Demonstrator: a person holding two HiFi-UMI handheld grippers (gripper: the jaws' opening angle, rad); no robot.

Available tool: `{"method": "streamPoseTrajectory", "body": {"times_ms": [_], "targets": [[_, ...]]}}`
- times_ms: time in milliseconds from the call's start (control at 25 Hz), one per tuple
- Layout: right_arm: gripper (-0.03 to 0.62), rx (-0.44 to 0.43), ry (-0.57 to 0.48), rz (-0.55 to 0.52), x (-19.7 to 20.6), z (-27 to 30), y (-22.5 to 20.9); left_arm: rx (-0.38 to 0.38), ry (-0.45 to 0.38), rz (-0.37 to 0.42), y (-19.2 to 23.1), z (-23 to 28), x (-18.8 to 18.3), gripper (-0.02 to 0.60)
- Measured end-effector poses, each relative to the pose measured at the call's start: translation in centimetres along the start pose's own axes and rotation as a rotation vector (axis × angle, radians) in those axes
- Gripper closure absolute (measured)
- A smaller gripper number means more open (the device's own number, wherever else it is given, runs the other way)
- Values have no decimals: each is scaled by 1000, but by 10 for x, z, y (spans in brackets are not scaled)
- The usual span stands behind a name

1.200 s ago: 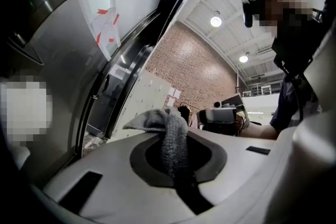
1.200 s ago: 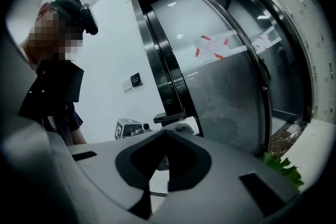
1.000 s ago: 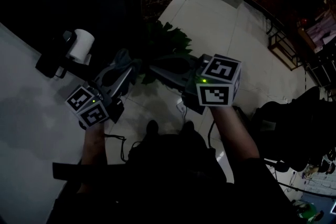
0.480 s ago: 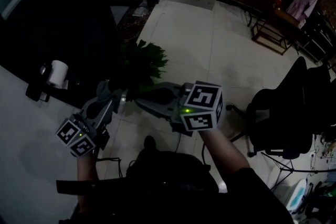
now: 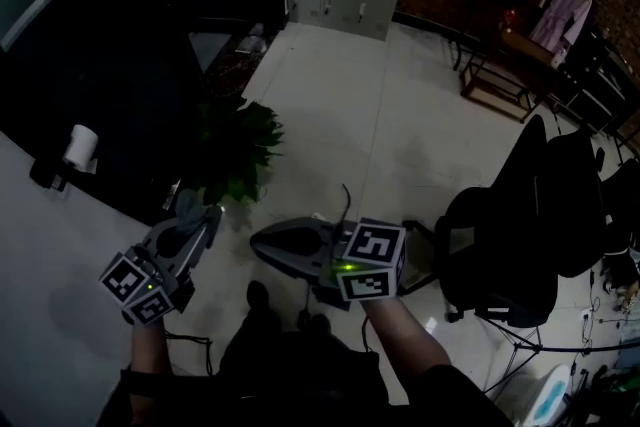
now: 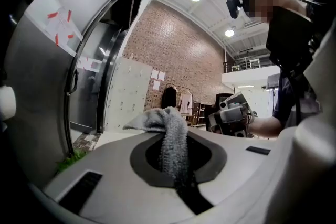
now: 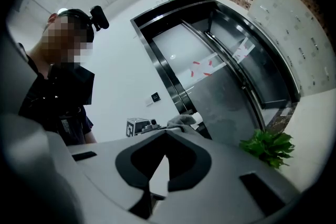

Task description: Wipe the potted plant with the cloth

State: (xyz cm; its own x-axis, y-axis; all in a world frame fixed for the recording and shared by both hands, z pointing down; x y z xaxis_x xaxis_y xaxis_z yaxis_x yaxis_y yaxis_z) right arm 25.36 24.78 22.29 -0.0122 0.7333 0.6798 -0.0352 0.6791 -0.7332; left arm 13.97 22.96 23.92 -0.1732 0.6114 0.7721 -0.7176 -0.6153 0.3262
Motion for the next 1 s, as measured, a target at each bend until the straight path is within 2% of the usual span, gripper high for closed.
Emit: {"method": "streamPoseTrajectory", "body": {"times_ms": [120,320,480,600,840,1000], "targets": [[592,3,7,-31,-8,7,2,-26,9,19,4,-12,8,568],[592,48,52,-112,-16,30,-4,-16,-45,-3,11,-36,-1,568],[592,40,97,-161,-19,48,-10,-92,-77,-1,47,-53,-1,568],[592,15,117,-164,-15,49,-12,-124,-61,1,53,-53,5,568],[592,-27,168,-146,-3,58,-33,-97,-26,-1,48,-28,5,568],[592,-33,197,-136,-8,88,-63,-90,-45,-11,86,-20,7,568]]}}
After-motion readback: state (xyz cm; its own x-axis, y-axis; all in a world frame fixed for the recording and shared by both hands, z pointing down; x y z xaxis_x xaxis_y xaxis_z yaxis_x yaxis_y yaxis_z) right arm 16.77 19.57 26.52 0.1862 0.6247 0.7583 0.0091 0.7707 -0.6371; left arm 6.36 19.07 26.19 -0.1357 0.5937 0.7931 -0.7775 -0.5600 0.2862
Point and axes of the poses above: the fingertips, and each gripper's own axes: z forward along the fingers, y to its left, x out of its underside, the point moved 2 cm from there along -z, backward along the fingers, and after that the axes turned 9 degrees about y, right-handed, at the moved point
